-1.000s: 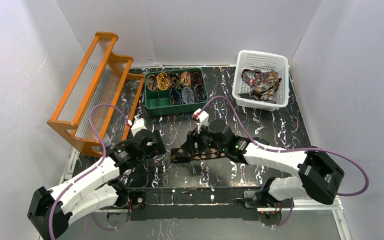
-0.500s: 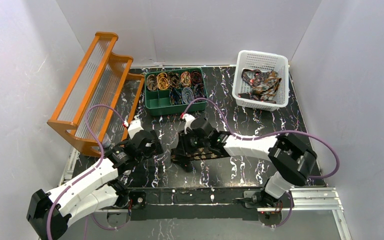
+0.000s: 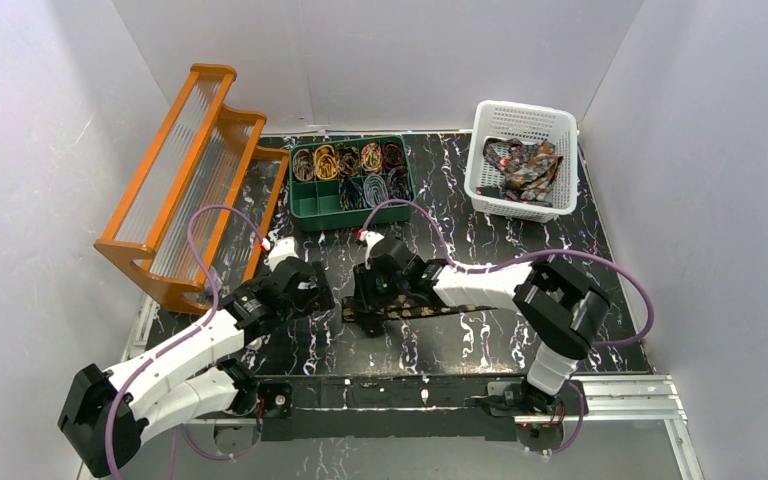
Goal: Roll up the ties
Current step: Roll the tie at the center of the board.
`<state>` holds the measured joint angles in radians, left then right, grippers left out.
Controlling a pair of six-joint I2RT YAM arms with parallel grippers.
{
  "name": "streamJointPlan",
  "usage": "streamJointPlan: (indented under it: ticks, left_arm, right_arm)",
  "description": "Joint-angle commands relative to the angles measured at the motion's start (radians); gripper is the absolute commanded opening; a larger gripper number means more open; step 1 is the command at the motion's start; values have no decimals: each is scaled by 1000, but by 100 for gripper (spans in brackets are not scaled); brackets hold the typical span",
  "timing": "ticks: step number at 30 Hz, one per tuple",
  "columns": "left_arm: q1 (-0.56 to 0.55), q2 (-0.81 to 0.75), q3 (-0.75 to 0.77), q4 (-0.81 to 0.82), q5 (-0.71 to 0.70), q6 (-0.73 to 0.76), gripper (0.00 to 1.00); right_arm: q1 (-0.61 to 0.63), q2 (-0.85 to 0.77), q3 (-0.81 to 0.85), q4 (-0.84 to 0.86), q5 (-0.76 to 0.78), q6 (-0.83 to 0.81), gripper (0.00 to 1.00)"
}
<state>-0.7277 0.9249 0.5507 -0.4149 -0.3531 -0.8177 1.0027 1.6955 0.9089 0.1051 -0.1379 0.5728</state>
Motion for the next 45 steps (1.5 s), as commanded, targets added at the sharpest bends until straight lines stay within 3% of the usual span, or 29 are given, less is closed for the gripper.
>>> streamJointPlan:
  ticks: [1, 8, 15, 34, 45]
  left_arm:
    - [6, 8, -3, 43, 48, 31, 93]
    - [6, 6, -18, 70, 81, 30, 94]
    - [6, 26, -44, 141, 142, 41, 94]
    - [7, 70, -59, 179, 170, 38, 94]
    - [6, 86, -99, 251, 214, 32, 94]
  right_arm:
    - [-3, -99, 71, -85, -22, -51, 41]
    - [-10, -255, -9, -215, 199, 33, 57]
    - [-49, -275, -148, -156, 113, 169, 62]
    - [-100, -169, -124, -27, -8, 247, 59]
    - [-141, -116, -142, -37, 3, 263, 50]
